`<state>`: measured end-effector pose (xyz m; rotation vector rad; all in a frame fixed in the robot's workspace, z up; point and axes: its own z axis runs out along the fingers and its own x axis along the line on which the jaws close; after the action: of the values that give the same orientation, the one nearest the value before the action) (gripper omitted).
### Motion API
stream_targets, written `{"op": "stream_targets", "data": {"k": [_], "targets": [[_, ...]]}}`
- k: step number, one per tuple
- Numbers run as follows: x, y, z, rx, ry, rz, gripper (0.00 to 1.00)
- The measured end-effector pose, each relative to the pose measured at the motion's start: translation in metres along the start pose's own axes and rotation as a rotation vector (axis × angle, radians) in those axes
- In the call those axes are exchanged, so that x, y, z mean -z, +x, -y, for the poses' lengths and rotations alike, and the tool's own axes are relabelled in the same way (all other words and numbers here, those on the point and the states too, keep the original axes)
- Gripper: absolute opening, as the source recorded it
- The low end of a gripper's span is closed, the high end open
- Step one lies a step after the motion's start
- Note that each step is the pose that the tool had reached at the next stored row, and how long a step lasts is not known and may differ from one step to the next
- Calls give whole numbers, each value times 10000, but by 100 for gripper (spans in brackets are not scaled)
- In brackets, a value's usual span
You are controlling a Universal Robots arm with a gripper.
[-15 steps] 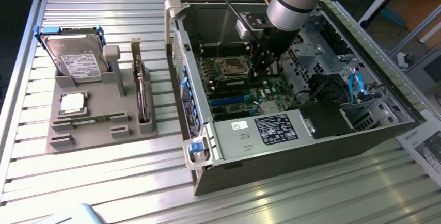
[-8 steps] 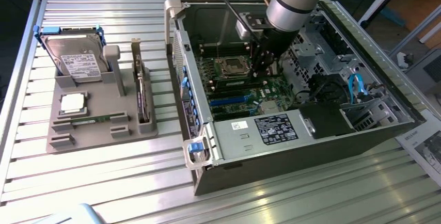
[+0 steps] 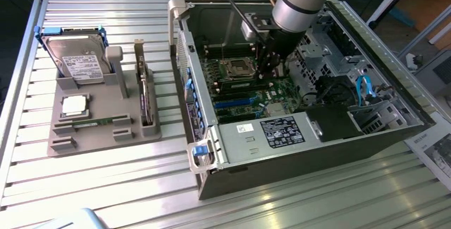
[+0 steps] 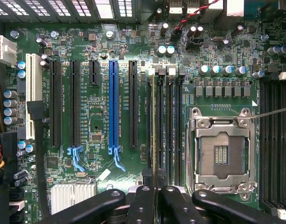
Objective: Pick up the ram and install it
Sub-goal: 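Insert the ram into the slot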
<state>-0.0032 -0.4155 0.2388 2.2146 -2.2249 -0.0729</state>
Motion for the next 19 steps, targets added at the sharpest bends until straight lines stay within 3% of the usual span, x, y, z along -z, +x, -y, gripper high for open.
{"op": "stream_targets", "data": {"k": [19], "targets": [[-16,0,1,0,1,1,12]]}}
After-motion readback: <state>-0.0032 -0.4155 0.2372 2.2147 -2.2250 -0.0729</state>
